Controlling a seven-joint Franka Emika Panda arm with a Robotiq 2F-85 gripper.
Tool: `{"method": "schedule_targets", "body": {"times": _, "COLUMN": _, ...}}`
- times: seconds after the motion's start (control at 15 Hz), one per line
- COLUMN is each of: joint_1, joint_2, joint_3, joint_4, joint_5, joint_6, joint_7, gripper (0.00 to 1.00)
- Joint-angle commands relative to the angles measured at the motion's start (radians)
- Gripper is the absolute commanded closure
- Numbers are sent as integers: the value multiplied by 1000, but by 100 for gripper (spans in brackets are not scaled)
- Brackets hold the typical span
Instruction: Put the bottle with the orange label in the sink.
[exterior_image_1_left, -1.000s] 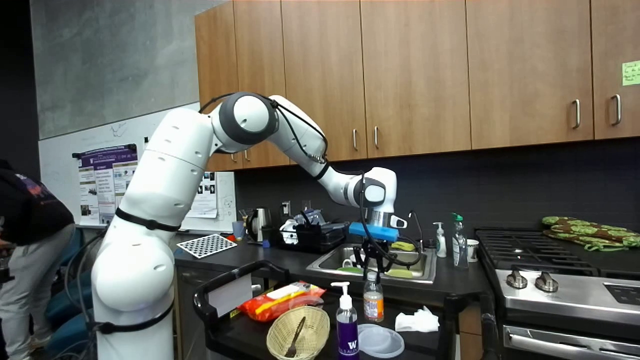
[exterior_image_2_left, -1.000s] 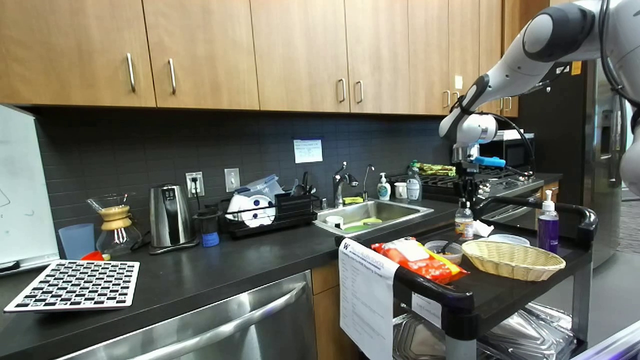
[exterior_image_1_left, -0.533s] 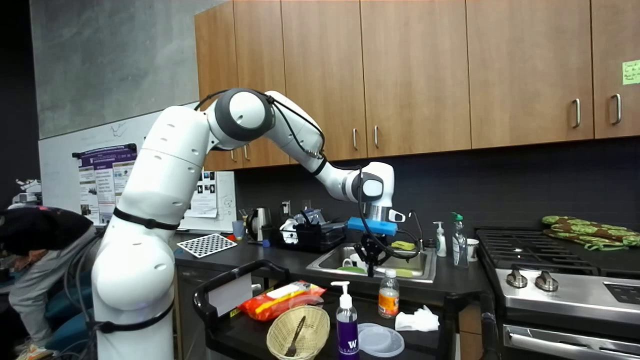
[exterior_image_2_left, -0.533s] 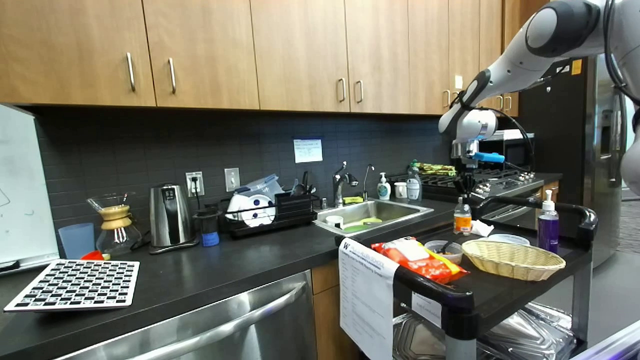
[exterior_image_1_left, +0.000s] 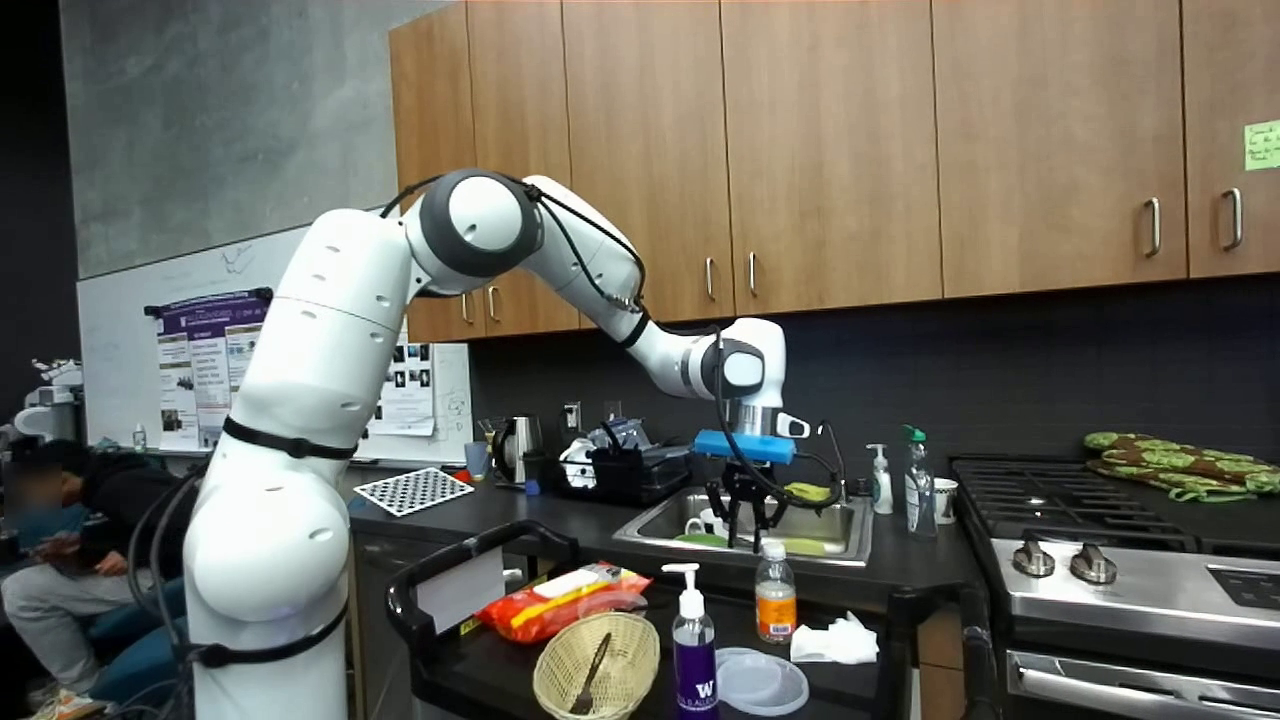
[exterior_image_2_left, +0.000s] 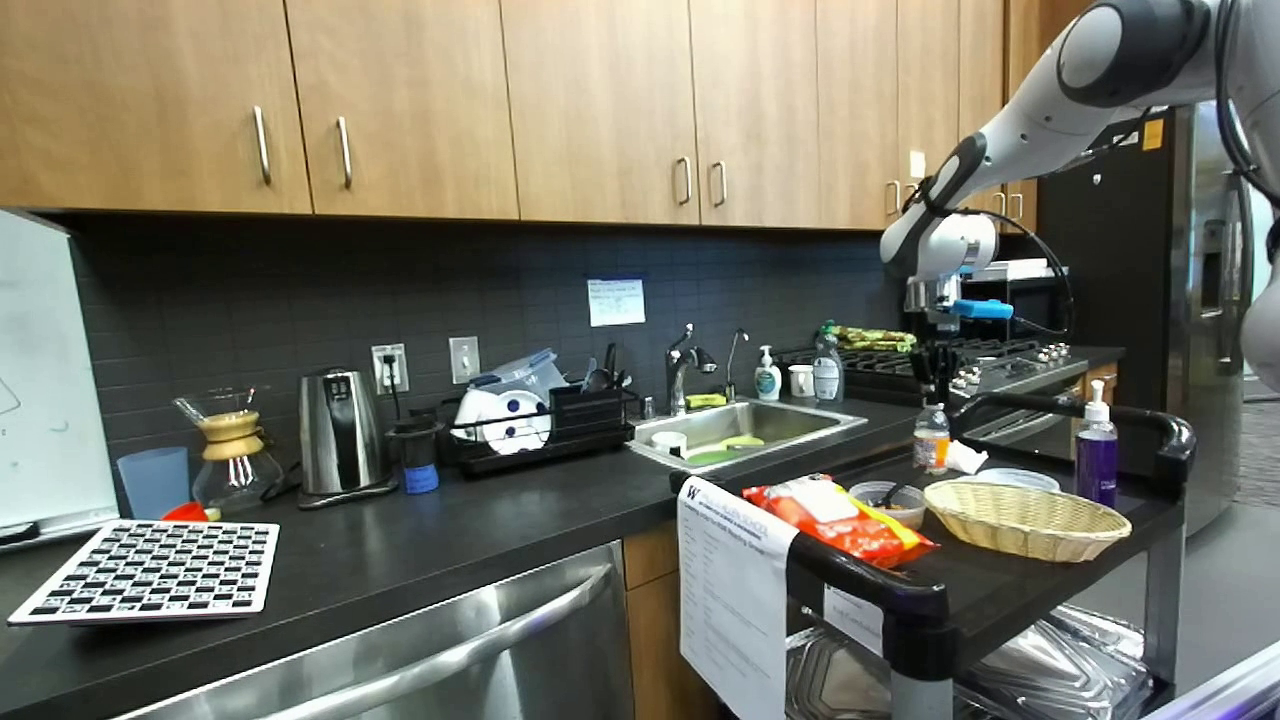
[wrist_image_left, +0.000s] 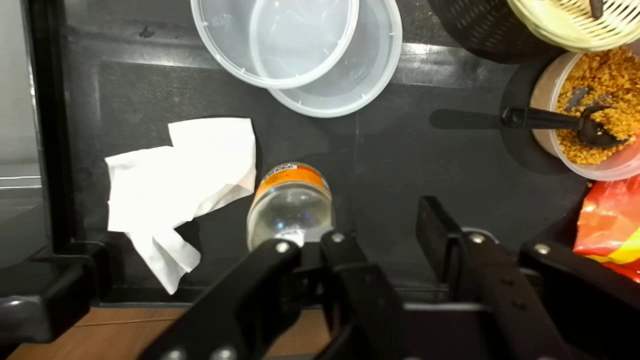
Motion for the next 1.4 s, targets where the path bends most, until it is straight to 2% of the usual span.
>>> {"method": "schedule_targets", "body": {"times": 0.0, "joint_1": 8, "joint_2": -33, "joint_3": -14, "joint_4": -8, "joint_5": -23, "joint_6": -3, "joint_7": -2, "gripper": 29}}
{"method": "schedule_targets", "body": {"times": 0.2, "joint_1": 8, "joint_2": -18, "joint_3": -19, "joint_4": 31, "joint_5": -34, "joint_6": -6, "joint_7": -5, "gripper": 8}}
{"method": "schedule_targets", "body": {"times": 0.33, "joint_1": 4, "joint_2": -5, "joint_3": -21, "joint_4": 62, "joint_5": -41, "joint_6": -10, "joint_7": -13, "gripper": 0}}
{"method": "schedule_targets", "body": {"times": 0.73, "joint_1": 0, "joint_2": 46, "joint_3": -18, "joint_4": 136, "joint_5": -37, "joint_6": -11, "joint_7": -27, "gripper": 0}}
{"method": "schedule_targets", "body": {"times": 1.33, "joint_1": -10, "joint_2": 108, "joint_3": -11, "joint_4": 160, "joint_5": -26, "joint_6": -18, "joint_7": -27, "gripper": 0}}
